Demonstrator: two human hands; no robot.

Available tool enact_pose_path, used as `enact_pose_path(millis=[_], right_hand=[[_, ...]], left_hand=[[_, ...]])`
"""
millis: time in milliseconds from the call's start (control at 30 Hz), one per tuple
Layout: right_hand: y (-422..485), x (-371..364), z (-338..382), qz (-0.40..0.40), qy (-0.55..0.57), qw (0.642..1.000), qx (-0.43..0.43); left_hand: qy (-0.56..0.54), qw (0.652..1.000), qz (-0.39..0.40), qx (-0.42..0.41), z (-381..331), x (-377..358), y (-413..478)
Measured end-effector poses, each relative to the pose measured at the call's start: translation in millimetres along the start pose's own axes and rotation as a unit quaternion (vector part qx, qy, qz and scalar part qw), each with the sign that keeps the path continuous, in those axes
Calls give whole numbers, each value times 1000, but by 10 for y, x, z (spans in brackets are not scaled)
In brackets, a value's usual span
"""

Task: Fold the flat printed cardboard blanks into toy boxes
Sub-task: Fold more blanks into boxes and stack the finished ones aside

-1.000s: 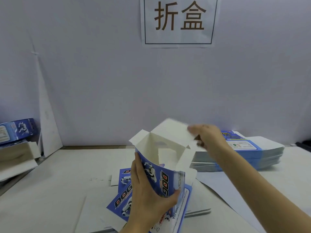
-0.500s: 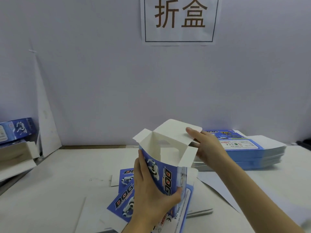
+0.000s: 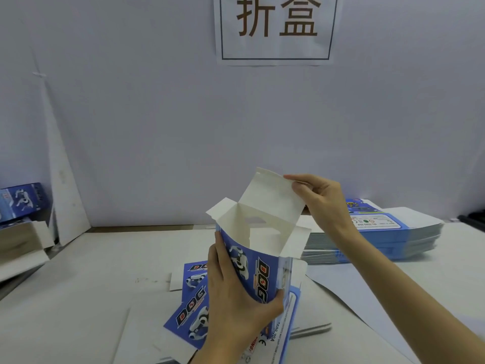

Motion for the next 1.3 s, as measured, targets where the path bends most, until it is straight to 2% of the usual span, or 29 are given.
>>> enact_pose_path(millis=[67, 167, 267, 400, 567, 733, 800, 867, 900, 1000, 1033, 1100, 1133, 1200, 1233, 1300], right_hand=[[70, -41, 6, -19, 44, 997, -67], [187, -136, -34, -43, 122, 968, -214], [225, -270, -69, 5, 165, 931, -327], [277, -243, -96, 87, 69, 932, -344], [401, -231, -51, 79, 35, 921, -380], [507, -356, 23, 161, -59, 918, -358], [494, -330, 30, 156, -68, 931, -324], [453, -294, 54, 119, -20, 952, -281], [398, -271, 36, 100, 39, 956, -274], [91, -136, -101, 12, 214, 948, -236], [-68, -80, -169, 2, 204, 957, -208], [-435, -3, -337, 49, 127, 978, -157], [-633, -6, -435, 103, 100, 979, -146], [-1016, -154, -549, 270, 81, 950, -137], [-1150, -242, -582, 323, 78, 934, -128], [-1229, -325, -666, 307, 80, 941, -117]], left_hand=[[2, 1000, 0, 4, -4, 6, -4], [6, 1000, 5, -5, -3, 13, -6], [-1, 1000, 6, -10, 26, 20, 0], [-3, 1000, 2, -16, 28, 12, -22], [14, 1000, 6, 2, 32, -18, 6], [9, 1000, 10, 15, 19, -8, 17], [3, 1000, 9, 14, 6, 9, 17], [-4, 1000, 10, 11, -5, 34, 16], [-11, 1000, 12, 10, -9, 47, 16], [-37, 999, 16, 26, 2, 73, 10], [-38, 999, 9, 36, 19, 75, 7], [-31, 998, -15, 54, 41, 69, 7], [-31, 998, -23, 56, 44, 62, 4], [-30, 998, -23, 46, 75, 24, -23], [-26, 999, -20, 36, 98, -2, -36], [-62, 998, -12, 23, 155, 5, -32]])
Point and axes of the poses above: each hand's wrist, its own y-axis towards the middle knuckle, its own x-axis out of the back of the hand, z = x × y, the point moved 5 cm from there along y, towards the middle knuckle, and after that the axes turned 6 degrees about x, right-handed, at the moved point
